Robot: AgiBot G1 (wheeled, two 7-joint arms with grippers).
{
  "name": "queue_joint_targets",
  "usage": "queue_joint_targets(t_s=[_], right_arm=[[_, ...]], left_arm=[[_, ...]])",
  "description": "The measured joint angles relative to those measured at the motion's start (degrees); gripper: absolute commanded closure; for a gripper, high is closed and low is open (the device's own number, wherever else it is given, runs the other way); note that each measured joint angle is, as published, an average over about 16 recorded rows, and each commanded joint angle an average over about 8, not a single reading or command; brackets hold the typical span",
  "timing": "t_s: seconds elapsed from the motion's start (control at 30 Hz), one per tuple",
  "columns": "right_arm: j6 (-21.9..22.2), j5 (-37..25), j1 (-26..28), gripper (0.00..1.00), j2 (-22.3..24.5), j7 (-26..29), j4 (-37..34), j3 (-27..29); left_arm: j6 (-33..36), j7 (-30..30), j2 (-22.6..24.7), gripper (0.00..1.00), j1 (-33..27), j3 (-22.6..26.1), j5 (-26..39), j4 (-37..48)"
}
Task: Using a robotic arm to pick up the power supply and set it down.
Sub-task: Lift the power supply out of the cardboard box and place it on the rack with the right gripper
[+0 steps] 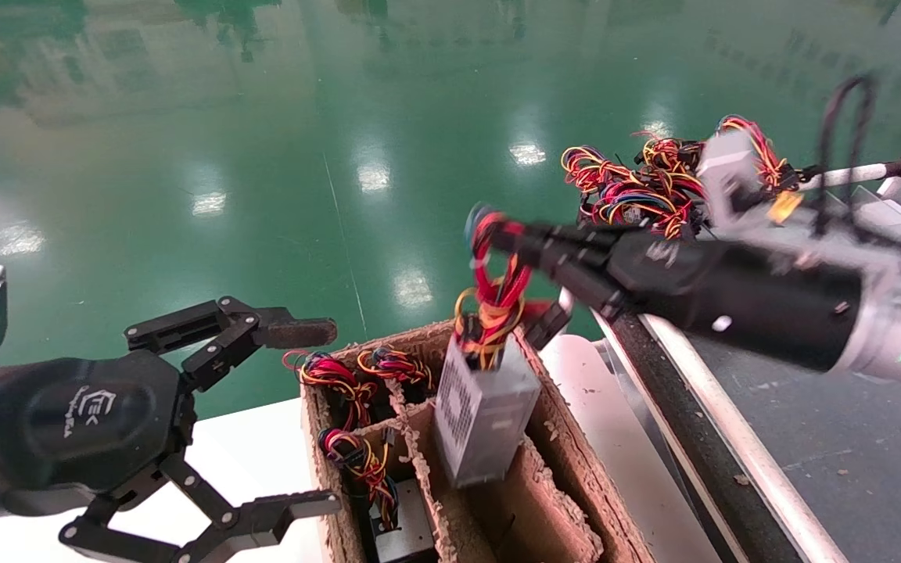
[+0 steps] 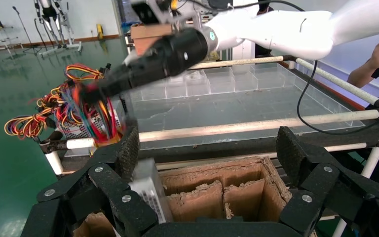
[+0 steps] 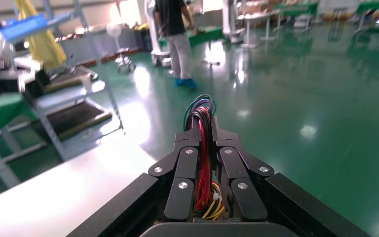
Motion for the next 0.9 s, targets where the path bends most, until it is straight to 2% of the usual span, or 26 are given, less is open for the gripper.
queue_joint_targets(t_s=[0.33,0.9], right_arm=[[-3.69,3.73,4.54,1.0,3.63,-1.48,-7.66,3.35],[-9.23,2.19,11.78,1.0,9.73,-7.53,-23.33,4.29]], left_arm=[[-0.02,0.02,-0.01,0.0,-0.01,0.03,-0.02,0.0],[-0.04,0.05,-0.04,0.0,-0.02,0.09,-0.06,0.0]])
